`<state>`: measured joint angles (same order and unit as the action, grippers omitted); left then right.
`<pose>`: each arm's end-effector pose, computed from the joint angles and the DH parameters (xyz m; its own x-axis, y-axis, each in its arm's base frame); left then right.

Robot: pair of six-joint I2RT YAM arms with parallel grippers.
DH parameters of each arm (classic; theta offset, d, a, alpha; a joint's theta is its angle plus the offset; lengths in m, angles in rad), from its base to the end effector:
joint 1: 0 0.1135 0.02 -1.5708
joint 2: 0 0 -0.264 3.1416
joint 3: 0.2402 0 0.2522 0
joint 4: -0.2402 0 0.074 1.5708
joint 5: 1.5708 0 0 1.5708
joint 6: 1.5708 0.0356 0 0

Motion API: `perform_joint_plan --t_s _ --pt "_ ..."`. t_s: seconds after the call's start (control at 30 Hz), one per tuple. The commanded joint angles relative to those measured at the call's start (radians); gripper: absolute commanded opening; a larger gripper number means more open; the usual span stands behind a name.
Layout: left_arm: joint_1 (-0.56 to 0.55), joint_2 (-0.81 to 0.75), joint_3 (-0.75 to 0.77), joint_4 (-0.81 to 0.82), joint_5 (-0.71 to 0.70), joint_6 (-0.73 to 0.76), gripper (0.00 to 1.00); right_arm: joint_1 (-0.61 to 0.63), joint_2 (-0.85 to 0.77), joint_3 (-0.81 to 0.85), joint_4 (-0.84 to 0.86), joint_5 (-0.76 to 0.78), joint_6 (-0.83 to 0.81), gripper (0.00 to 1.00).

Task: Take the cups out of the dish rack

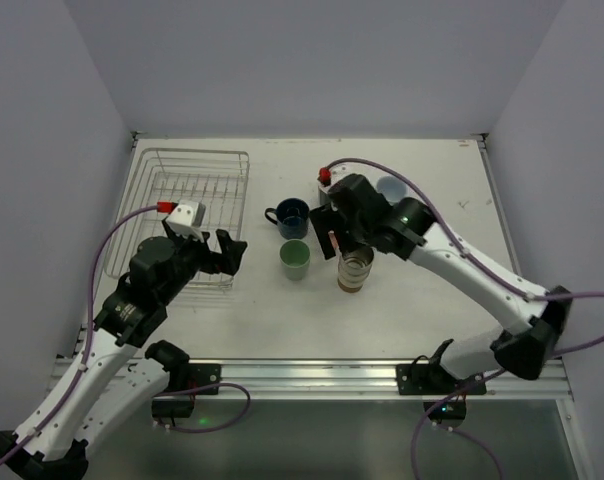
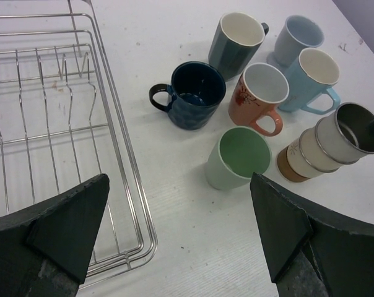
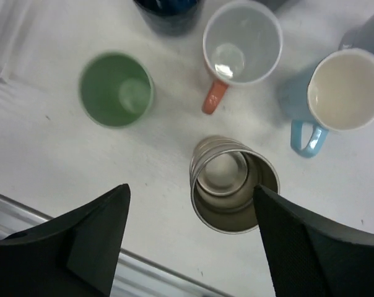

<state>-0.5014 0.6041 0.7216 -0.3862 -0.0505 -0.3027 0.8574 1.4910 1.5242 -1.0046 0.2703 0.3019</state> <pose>0.1277 -0.0679 0.3227 -0.3526 -0.1462 -0.9243 0.3481 0.8963 -0.2746 0.2054 0.2228 0.3553 -0.7032 -0.3747 -0.6042 -0.4409 0.8965 -0.0428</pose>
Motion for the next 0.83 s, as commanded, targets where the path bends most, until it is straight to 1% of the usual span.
perform_joint_plan --t_s 0.0,0.03,0.07,0.1,0.13,0.17,0.2,0.23,0.27,0.3,0.33,0.4,0.5,0.53,0.63,0.8 --pt "0.008 -0.018 0.006 -0.003 -0.028 0.014 1.00 0.009 -0.305 -0.112 0.312 0.046 -0.021 0.85" --pt "0.008 -0.026 0.006 0.004 -0.029 0.013 1.00 0.012 -0.380 -0.253 0.404 0.040 -0.023 0.98" --pt "0.009 -0.042 0.001 0.007 -0.034 0.013 1.00 0.014 -0.543 -0.330 0.581 0.034 -0.023 0.99" --pt "0.009 -0.053 -0.001 0.010 -0.043 0.014 1.00 0.012 -0.628 -0.401 0.662 0.036 -0.023 0.99" --pt "0.008 -0.061 -0.004 0.018 -0.055 0.011 1.00 0.012 -0.706 -0.533 0.734 0.043 -0.024 0.99" --pt "0.008 -0.081 -0.005 0.023 -0.066 0.007 1.00 0.012 -0.861 -0.596 0.856 0.079 -0.029 0.99" --pt "0.008 -0.092 -0.005 0.027 -0.077 0.004 1.00 0.012 -0.930 -0.648 0.904 0.098 -0.029 0.99" --pt "0.008 -0.101 -0.007 0.042 -0.080 0.004 1.00 0.012 -0.996 -0.738 0.947 0.109 -0.033 0.99" --pt "0.008 -0.116 -0.005 0.050 -0.083 0.002 1.00 0.012 -1.056 -0.774 0.987 0.144 -0.037 0.99" --pt "0.008 -0.121 -0.001 0.062 -0.097 -0.006 1.00 0.014 -1.156 -0.800 0.997 0.170 -0.037 0.99" --pt "0.008 -0.122 0.019 0.066 -0.100 -0.006 1.00 0.012 -1.198 -0.841 0.998 0.199 -0.027 0.99" --pt "0.008 -0.118 0.050 0.072 -0.115 -0.007 1.00 0.012 -1.285 -0.874 0.994 0.281 -0.014 0.99" --pt "0.008 -0.095 0.139 0.066 -0.133 -0.003 1.00 0.012 -1.354 -0.935 0.989 0.349 0.008 0.99" --pt "0.006 -0.087 0.185 0.064 -0.137 -0.001 1.00 0.012 -1.364 -0.944 0.989 0.359 0.019 0.99" --pt "0.008 -0.069 0.251 0.066 -0.150 0.001 1.00 0.012 -1.377 -0.958 0.986 0.360 0.035 0.99" --pt "0.008 -0.055 0.246 0.112 -0.144 -0.012 1.00 0.012 -1.336 -0.935 0.975 0.320 0.045 0.99"
